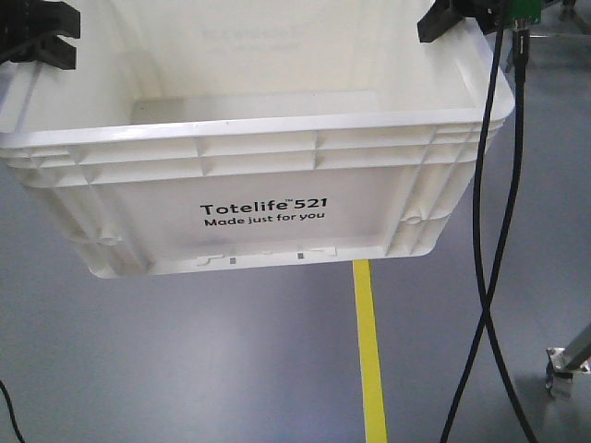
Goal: Place moving items into box and shelve
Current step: 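Keep both grippers clamped on the crate rims while driving across the floor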
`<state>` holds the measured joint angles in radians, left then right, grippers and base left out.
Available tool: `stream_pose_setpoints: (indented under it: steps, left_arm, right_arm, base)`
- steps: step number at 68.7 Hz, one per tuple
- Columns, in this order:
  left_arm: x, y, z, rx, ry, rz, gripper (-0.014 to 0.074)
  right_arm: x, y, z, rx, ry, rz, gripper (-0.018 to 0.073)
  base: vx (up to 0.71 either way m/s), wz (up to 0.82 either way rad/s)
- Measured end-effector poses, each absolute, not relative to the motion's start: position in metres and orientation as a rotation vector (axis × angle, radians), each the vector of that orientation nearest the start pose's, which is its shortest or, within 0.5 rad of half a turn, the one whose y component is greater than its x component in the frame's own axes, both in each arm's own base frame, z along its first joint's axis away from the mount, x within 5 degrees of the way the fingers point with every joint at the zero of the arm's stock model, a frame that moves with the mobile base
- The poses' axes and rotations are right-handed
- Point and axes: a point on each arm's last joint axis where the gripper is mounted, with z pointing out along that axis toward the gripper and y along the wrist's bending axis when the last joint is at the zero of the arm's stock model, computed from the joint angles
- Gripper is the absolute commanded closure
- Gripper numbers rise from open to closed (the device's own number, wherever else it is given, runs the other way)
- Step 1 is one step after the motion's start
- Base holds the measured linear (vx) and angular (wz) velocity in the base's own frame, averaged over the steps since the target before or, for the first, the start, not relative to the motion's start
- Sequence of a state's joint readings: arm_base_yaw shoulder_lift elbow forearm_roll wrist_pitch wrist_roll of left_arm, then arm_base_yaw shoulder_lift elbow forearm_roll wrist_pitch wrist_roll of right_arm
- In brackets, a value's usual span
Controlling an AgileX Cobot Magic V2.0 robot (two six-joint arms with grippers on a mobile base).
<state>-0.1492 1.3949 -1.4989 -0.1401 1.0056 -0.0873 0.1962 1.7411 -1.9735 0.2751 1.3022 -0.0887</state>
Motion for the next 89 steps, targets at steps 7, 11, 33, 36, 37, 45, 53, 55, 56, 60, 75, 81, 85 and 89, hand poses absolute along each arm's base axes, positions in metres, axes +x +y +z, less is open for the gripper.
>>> stream_pose_setpoints:
  steps: [7, 11, 33, 36, 37, 45, 53, 55, 56, 60, 75, 81, 85, 89]
  left_arm:
    - [0.2880, -0.0541, 0.4115, 0.040, 2.392, -0.288, 0.0613]
    - [0.2880, -0.0541, 0.4115, 0.040, 2.392, -0.288, 0.0613]
    - [0.2880, -0.0541, 0.4115, 0.041, 2.392, -0.287, 0.0613]
    - [0.2880, -0.0541, 0.4115, 0.040, 2.392, -0.288, 0.0613]
    - [0.2880, -0.0541, 0.4115, 0.040, 2.392, -0.288, 0.0613]
    - [0.2880, -0.0541, 0.4115, 0.041, 2.392, -0.287, 0.0613]
    - [0.2880, -0.0541, 0.4115, 0.041, 2.392, -0.287, 0.0613]
    - [0.2880, -0.0541, 0.4115, 0.041, 2.392, -0.287, 0.0613]
    - [0.2880, -0.0541, 0.4115, 0.041, 2.392, -0.287, 0.0613]
    - [0.2880, -0.0541, 0.4115, 0.041, 2.392, -0.287, 0.0613]
    - [0.2880, -0.0541, 0.4115, 0.041, 2.392, -0.287, 0.0613]
    - [0.2880, -0.0541, 0.4115, 0.041, 2.392, -0.287, 0.0613]
    - [0.2880, -0.0541, 0.4115, 0.041, 2.392, -0.287, 0.0613]
    - [0.2880, -0.0541, 0.4115, 0.041, 2.392, -0.287, 0.0613]
  right_arm:
    - [0.3548, 0.0948, 0.4218, -0.370, 2.516, 0.409, 0.0570]
    - [0.3548, 0.0948, 0.4218, -0.370, 2.516, 0.409, 0.0570]
    - [0.3548, 0.0948, 0.4218, -0.370, 2.516, 0.409, 0.0570]
    - [0.3548, 0.0948, 0.4218, -0.370, 2.516, 0.409, 0.0570]
    - [0.3548, 0.0948, 0.4218, -0.370, 2.516, 0.409, 0.0570]
    - [0.3547, 0.0949, 0.4218, -0.370, 2.515, 0.410, 0.0570]
    - [0.3547, 0.0949, 0.4218, -0.370, 2.515, 0.410, 0.0570]
    - [0.3547, 0.0949, 0.4218, -0.370, 2.515, 0.410, 0.0570]
    - [0.3547, 0.0949, 0.4218, -0.370, 2.515, 0.410, 0.0570]
    - [0.3547, 0.0949, 0.4218, -0.370, 2.515, 0.410, 0.0570]
    - [0.3547, 0.0949, 0.4218, -0.370, 2.515, 0.410, 0.0570]
    - [0.3547, 0.0949, 0.4218, -0.370, 2.515, 0.410, 0.0570]
    - [0.3547, 0.0949, 0.4218, -0.370, 2.515, 0.410, 0.0570]
    - [0.3547, 0.0949, 0.4218, -0.370, 2.515, 0.410, 0.0570]
  base:
    - [0.55, -0.05]
    - [0.55, -0.05]
    - [0.55, -0.10]
    - [0.54, -0.15]
    - [0.54, -0.16]
    - [0.54, -0.20]
    - [0.53, -0.25]
    - [0.53, -0.26]
    - [0.53, -0.26]
    - [0.53, -0.26]
    - [0.52, -0.26]
    - [0.51, -0.27]
    - [0.50, -0.27]
    - [0.50, -0.27]
